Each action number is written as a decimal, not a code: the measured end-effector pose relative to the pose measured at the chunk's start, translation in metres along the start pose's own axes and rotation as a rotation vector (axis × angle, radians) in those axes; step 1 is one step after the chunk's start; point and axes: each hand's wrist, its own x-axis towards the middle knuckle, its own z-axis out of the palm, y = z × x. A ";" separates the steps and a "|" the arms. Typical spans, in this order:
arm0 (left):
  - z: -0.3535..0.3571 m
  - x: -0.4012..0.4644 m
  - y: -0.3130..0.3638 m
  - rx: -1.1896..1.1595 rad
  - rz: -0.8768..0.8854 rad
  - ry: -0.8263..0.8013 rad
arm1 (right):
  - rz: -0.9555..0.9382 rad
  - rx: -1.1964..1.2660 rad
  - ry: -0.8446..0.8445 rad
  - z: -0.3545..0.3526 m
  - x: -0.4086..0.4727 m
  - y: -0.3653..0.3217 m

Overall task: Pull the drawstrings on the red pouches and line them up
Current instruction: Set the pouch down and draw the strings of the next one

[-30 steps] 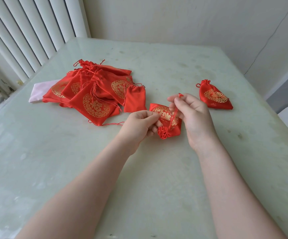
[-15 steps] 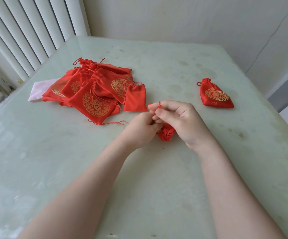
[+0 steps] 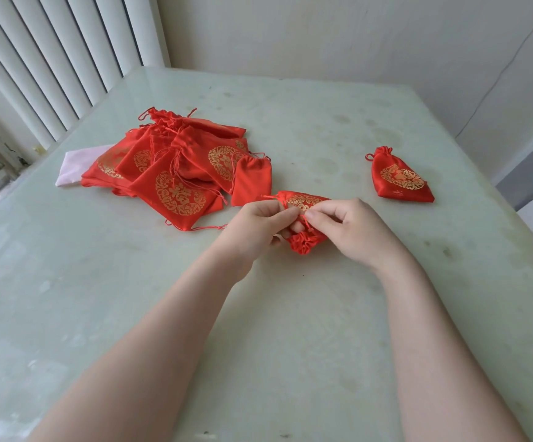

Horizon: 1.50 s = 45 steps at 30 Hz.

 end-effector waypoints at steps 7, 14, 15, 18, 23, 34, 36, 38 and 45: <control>0.000 -0.002 0.001 0.026 0.019 0.058 | -0.024 -0.106 0.025 0.003 0.000 0.002; -0.001 -0.002 0.002 0.022 0.018 0.056 | -0.031 -0.060 0.147 -0.002 0.003 0.002; -0.001 -0.002 0.002 0.016 0.014 0.045 | -0.035 -0.047 0.175 -0.003 0.004 0.002; 0.000 -0.002 0.000 -0.017 0.007 0.009 | -0.045 -0.036 0.200 -0.003 0.005 0.002; 0.000 0.000 -0.002 -0.136 -0.013 -0.034 | -0.001 0.268 0.204 -0.002 0.003 -0.002; -0.013 0.000 0.002 -0.349 -0.128 -0.193 | -0.143 0.132 -0.192 -0.008 -0.008 -0.007; -0.013 0.000 0.001 -0.383 -0.148 -0.202 | -0.162 0.000 -0.173 -0.009 -0.009 -0.010; -0.013 -0.001 0.001 -0.412 -0.153 -0.211 | -0.178 -0.144 -0.178 -0.006 -0.010 -0.015; -0.011 0.001 0.002 -0.300 -0.081 -0.173 | -0.166 -0.329 -0.235 -0.003 -0.010 -0.016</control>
